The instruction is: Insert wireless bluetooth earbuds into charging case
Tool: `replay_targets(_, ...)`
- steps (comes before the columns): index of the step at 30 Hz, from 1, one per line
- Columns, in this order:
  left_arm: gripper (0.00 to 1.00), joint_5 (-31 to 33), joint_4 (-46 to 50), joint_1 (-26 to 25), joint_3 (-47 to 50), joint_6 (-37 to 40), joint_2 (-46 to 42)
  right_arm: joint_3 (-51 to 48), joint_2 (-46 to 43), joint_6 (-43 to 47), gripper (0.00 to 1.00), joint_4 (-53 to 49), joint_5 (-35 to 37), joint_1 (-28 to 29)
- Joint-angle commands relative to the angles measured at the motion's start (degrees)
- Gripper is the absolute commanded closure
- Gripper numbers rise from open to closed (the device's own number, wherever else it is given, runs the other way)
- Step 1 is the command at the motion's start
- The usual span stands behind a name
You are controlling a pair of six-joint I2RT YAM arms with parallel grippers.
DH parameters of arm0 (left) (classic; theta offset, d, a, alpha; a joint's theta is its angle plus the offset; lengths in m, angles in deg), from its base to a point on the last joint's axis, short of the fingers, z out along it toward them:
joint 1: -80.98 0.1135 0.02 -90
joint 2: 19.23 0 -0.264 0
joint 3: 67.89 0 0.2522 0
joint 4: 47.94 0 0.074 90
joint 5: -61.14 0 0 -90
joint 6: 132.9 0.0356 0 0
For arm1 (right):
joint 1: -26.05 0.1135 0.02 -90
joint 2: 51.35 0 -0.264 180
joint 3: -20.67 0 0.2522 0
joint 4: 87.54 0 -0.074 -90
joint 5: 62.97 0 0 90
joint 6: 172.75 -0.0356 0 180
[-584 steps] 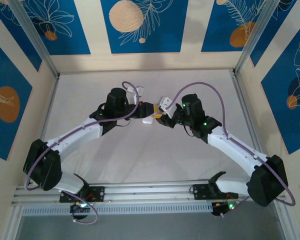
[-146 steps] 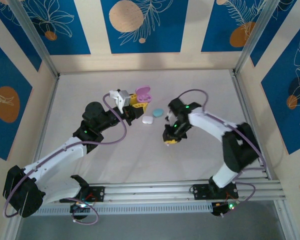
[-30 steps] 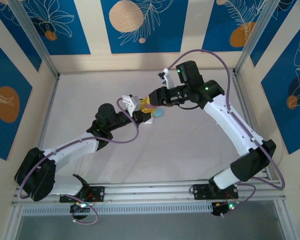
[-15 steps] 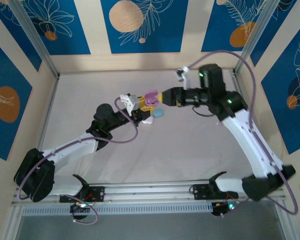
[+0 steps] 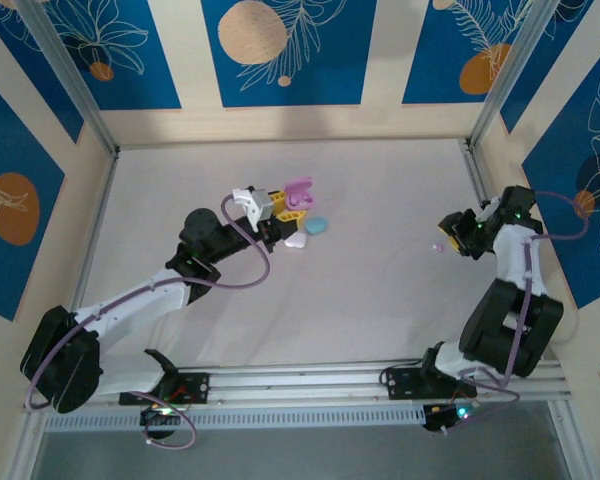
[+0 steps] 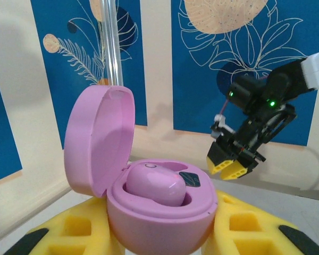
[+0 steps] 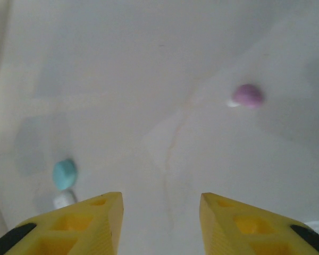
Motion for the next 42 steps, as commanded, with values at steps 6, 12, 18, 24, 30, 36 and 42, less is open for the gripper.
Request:
replay_targets(6, 0.72, 0.0, 0.2, -0.7, -0.7, 0.5, -1.0, 7.7, 13.0, 5.0, 0.58, -2.1, 7.6, 1.4)
replay_targets(12, 0.72, 0.2, 0.8, -0.6, -0.9, 0.8, -1.0, 12.0, 21.2, 6.1, 0.59, -1.9, 12.7, 3.9)
replay_targets(18, 0.71, 0.7, 2.8, -0.7, -1.1, 2.0, -1.8, 15.9, 26.7, 7.2, 0.58, -3.2, 18.2, 6.1)
replay_targets(24, 0.71, 2.3, 3.1, -0.7, -0.8, 2.8, -2.4, 17.5, 29.5, 8.2, 0.58, -4.2, 18.9, 7.2)
replay_targets(30, 0.71, 2.4, 2.9, -0.7, -0.8, 2.9, -2.2, 16.6, 30.3, 8.8, 0.60, -5.3, 21.9, 9.1)
replay_targets(36, 0.71, 2.4, 3.1, -0.7, -0.5, 2.9, -2.6, 16.6, 31.2, 9.5, 0.67, -6.0, 23.5, 10.5)
replay_targets(42, 0.71, 3.1, 3.5, -0.7, -0.1, 3.0, -3.5, 15.6, 30.2, 10.0, 0.69, -7.0, 24.0, 12.7)
